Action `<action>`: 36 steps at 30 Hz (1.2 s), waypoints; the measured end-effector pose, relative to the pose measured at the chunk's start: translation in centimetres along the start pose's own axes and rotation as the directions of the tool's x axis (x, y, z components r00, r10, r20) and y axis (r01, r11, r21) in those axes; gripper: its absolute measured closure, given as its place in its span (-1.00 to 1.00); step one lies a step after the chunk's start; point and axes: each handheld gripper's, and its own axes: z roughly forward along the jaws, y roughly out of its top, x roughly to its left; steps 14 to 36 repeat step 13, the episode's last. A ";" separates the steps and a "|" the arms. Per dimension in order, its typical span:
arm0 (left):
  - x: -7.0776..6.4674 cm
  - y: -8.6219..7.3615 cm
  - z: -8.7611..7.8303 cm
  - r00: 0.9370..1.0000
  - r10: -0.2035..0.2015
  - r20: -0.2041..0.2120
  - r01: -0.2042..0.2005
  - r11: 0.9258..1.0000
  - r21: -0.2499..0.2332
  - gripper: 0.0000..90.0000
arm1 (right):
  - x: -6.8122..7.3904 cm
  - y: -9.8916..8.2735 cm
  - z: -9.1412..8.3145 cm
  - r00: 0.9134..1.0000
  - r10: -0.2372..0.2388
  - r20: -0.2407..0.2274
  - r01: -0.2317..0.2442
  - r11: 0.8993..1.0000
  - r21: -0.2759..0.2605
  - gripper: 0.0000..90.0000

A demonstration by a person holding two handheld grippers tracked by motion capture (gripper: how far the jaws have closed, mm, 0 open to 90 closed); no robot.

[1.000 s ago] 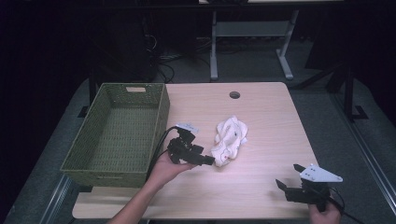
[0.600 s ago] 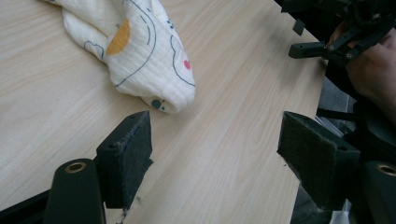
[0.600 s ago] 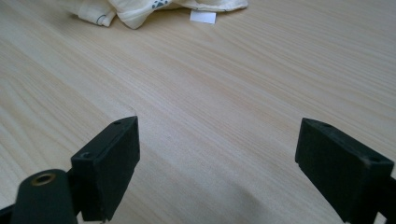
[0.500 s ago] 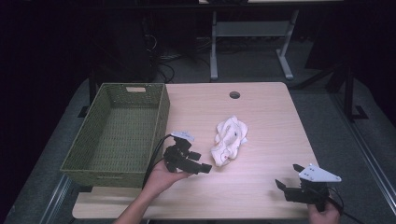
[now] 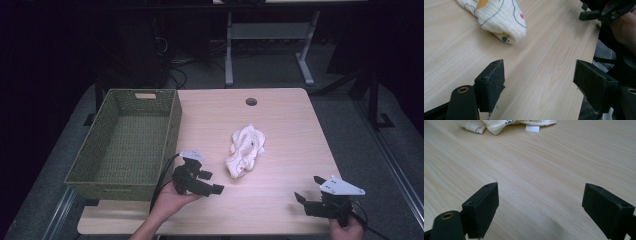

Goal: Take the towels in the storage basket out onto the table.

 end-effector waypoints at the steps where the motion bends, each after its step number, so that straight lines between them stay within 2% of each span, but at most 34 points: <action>1: -0.1 -0.2 0.0 1.000 0.002 -0.004 -0.002 1.000 0.002 -0.45 | 0.0 0.0 0.0 1.000 -0.001 0.000 0.001 1.000 -0.001 -0.70; 6: -0.3 -1.2 0.1 1.000 0.002 -0.005 -0.002 1.000 -0.002 -0.45 | 0.1 0.0 0.0 1.000 0.001 -0.002 -0.001 1.000 0.000 -0.70; 11: -0.9 -2.3 0.2 0.999 0.042 -0.028 -0.041 0.999 0.022 -0.45 | 0.3 0.0 -0.3 1.000 -0.003 -0.006 0.002 1.000 -0.013 -0.70; 13: -1.2 -2.6 0.4 0.999 0.044 -0.027 -0.043 0.999 0.025 -0.45 | 0.4 0.0 -0.4 1.000 -0.003 -0.011 0.003 1.000 -0.020 -0.70; 36: -1.2 -2.6 0.4 0.999 0.044 -0.027 -0.043 0.999 0.025 -0.45 | 0.4 0.0 -0.4 1.000 -0.003 -0.011 0.003 1.000 -0.020 -0.70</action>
